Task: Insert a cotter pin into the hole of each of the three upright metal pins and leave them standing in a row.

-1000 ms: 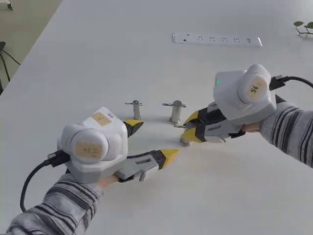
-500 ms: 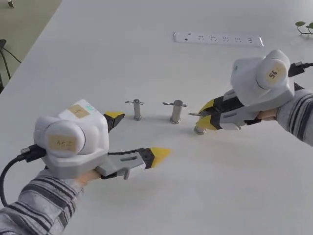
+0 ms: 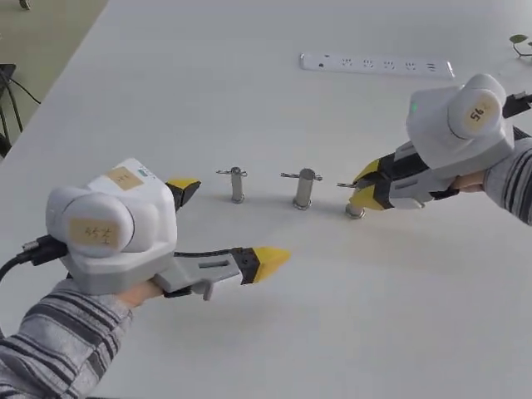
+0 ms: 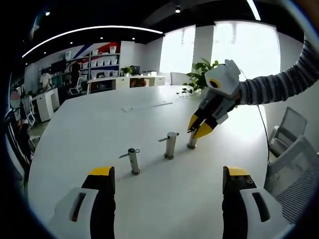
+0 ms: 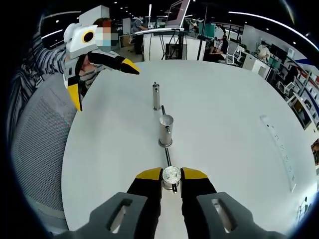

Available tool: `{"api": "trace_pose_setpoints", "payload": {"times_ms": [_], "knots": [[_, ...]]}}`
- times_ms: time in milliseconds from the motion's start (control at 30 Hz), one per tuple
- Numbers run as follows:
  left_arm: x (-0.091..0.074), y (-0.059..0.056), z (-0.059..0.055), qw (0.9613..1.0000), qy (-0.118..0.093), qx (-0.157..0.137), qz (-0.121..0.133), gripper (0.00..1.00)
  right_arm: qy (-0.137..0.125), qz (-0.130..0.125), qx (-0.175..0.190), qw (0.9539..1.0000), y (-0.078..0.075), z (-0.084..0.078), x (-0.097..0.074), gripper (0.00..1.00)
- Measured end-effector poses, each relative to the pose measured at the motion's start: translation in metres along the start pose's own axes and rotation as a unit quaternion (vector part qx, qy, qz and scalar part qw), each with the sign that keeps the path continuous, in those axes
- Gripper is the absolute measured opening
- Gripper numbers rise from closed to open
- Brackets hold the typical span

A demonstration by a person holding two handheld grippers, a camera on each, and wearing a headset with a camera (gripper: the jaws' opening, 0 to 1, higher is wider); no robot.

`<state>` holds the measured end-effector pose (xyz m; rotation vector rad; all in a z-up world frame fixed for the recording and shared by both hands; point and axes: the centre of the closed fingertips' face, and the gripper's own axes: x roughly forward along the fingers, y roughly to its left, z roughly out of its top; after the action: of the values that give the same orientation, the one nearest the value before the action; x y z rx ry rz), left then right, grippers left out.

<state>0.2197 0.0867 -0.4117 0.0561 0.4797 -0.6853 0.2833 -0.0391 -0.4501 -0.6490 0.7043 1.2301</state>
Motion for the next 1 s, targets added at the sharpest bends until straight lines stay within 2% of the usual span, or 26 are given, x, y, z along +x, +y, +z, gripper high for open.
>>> {"api": "trace_pose_setpoints", "payload": {"times_ms": [267,500,633,1000], "knots": [[-0.004,0.009,0.004,0.9997,-0.008,-0.018,0.017,0.9,0.002,0.0,0.005,1.0,-0.008,-0.004,-0.001,0.09],[-0.006,0.011,0.005,0.9992,-0.014,-0.034,0.013,0.94,-0.002,0.006,0.011,0.9999,-0.01,-0.005,-0.001,0.09],[-0.007,0.012,0.004,0.9993,-0.01,-0.034,0.014,0.97,-0.002,0.008,0.01,0.9999,-0.013,-0.006,-0.001,0.09],[-0.008,0.014,0.003,0.9996,-0.006,-0.026,0.014,0.99,0.001,0.008,-0.004,1.0,-0.01,-0.005,-0.001,0.09]]}}
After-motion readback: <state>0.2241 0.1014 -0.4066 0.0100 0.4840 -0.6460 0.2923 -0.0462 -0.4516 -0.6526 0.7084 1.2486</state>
